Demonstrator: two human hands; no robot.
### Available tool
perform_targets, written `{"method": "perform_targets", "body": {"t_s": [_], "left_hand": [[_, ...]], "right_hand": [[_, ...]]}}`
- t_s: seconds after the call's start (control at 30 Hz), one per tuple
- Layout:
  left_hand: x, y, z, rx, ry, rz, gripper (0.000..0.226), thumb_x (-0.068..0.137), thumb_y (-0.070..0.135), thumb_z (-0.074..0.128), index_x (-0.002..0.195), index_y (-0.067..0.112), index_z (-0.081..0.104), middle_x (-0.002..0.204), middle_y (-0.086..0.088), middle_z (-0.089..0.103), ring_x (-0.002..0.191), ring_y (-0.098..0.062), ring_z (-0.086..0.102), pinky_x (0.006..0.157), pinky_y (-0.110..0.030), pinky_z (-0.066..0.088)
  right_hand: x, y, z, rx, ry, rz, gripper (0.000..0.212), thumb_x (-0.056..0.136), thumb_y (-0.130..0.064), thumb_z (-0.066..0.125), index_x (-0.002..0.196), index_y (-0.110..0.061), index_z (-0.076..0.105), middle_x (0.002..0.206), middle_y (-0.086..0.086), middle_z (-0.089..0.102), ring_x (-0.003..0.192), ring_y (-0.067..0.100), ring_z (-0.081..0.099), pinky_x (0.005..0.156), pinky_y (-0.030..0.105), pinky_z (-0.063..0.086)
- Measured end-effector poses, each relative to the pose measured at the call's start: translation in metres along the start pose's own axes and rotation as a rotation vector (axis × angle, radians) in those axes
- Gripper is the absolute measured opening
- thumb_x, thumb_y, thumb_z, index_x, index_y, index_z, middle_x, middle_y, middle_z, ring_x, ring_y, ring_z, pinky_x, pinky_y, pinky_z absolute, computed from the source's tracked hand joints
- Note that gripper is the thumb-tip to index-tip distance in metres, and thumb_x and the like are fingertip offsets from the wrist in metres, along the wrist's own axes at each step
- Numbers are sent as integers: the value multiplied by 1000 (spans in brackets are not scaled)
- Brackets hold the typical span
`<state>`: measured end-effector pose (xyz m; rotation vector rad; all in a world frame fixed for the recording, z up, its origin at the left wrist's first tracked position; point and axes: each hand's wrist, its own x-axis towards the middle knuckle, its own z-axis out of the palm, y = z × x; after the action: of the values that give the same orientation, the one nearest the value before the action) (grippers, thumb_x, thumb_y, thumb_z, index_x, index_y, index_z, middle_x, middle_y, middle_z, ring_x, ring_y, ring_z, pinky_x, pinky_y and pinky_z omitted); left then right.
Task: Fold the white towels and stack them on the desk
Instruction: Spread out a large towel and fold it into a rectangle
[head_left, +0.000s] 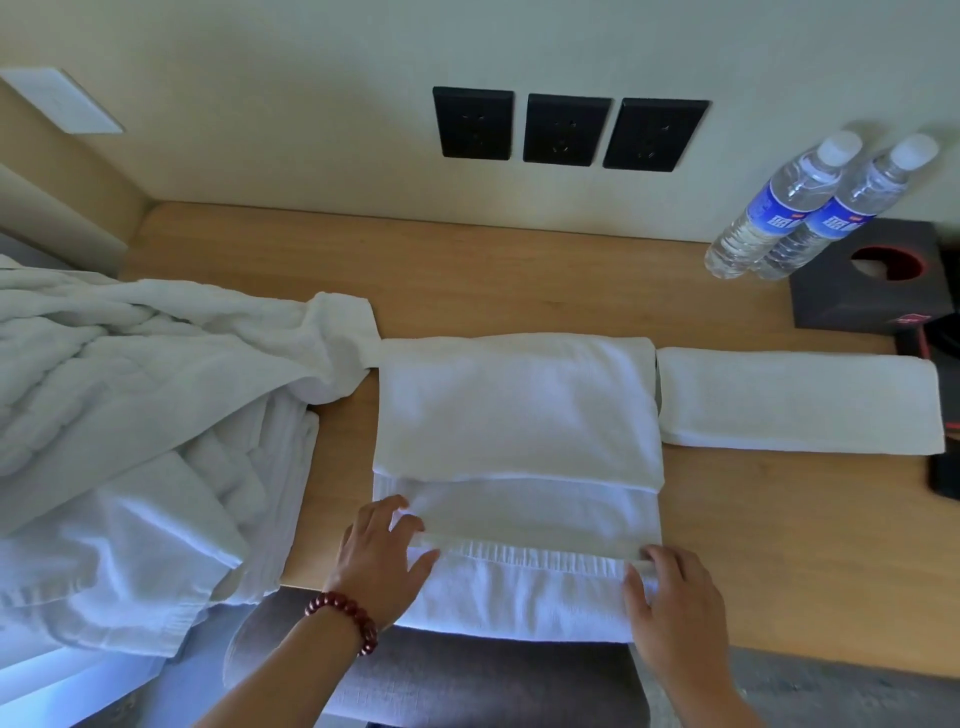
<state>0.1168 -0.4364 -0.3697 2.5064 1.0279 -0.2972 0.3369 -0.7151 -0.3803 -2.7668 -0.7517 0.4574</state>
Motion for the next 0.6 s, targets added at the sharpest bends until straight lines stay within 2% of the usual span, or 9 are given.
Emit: {"method": "perform_targets", "body": {"t_s": [0.07, 0.13, 0.23, 0.3, 0.37, 0.43, 0.5, 0.53, 0.6], "left_hand": [[3, -1, -4, -24, -9, -34, 26, 83, 51, 73, 81, 30, 59, 110, 7, 58, 110, -17, 53, 88, -34, 53], [4, -1, -8, -26, -21, -40, 33, 83, 46, 75, 74, 29, 49, 90, 9, 55, 93, -14, 53, 78, -30, 53], [0, 3, -14, -48, -147, -106, 31, 92, 50, 63, 82, 26, 46, 74, 10, 54, 71, -10, 53, 61, -21, 43], [-4, 5, -20, -90, -211, -183, 31, 94, 54, 59, 88, 26, 44, 67, 8, 56, 61, -6, 52, 52, -19, 38], [-7, 3, -23, -119, -212, -218, 31, 92, 53, 61, 92, 27, 45, 67, 7, 56, 60, -8, 53, 50, -19, 35], [-10, 3, -23, -138, -217, -219, 29, 90, 52, 65, 101, 27, 56, 82, 6, 61, 72, -11, 57, 57, -17, 39], [-12, 3, -18, -200, -230, -221, 40, 87, 54, 68, 118, 29, 63, 107, 6, 61, 94, -12, 59, 80, -21, 49], [-14, 2, -15, -216, -240, -217, 46, 86, 55, 69, 123, 30, 63, 114, 7, 59, 104, -12, 56, 91, -24, 48], [-17, -1, -11, -214, -246, -218, 53, 83, 59, 69, 126, 26, 63, 117, 7, 55, 107, -12, 53, 97, -27, 46]], "right_hand": [[-4, -1, -4, 59, -54, 100, 31, 85, -32, 74, 109, -16, 66, 105, 4, 63, 90, 24, 62, 77, 40, 54], [-4, -4, -11, 182, -119, 202, 35, 87, -39, 72, 115, -21, 63, 111, -2, 58, 97, 20, 59, 82, 36, 51], [0, -3, -18, 303, -226, 247, 32, 84, -42, 72, 109, -29, 58, 107, -14, 59, 97, 12, 60, 82, 34, 51], [2, -3, -24, 342, -254, 241, 18, 83, -36, 74, 93, -28, 61, 92, -13, 63, 85, 11, 62, 68, 30, 48], [1, -2, -29, 329, -266, 236, 13, 83, -28, 74, 83, -26, 61, 86, -8, 59, 80, 13, 58, 62, 29, 41], [-3, 1, -31, 288, -245, 199, 12, 84, -27, 73, 86, -23, 62, 87, -8, 57, 82, 15, 56, 65, 31, 39], [-8, 4, -30, 297, -231, 172, 10, 87, -25, 72, 93, -22, 63, 87, -8, 59, 81, 15, 57, 65, 32, 41], [-11, 6, -29, 328, -229, 170, 9, 90, -23, 70, 95, -22, 63, 85, -8, 62, 79, 14, 58, 64, 31, 42], [-17, 7, -30, 381, -231, 172, 6, 94, -21, 65, 100, -21, 62, 83, -7, 65, 75, 13, 60, 61, 28, 43]]}}
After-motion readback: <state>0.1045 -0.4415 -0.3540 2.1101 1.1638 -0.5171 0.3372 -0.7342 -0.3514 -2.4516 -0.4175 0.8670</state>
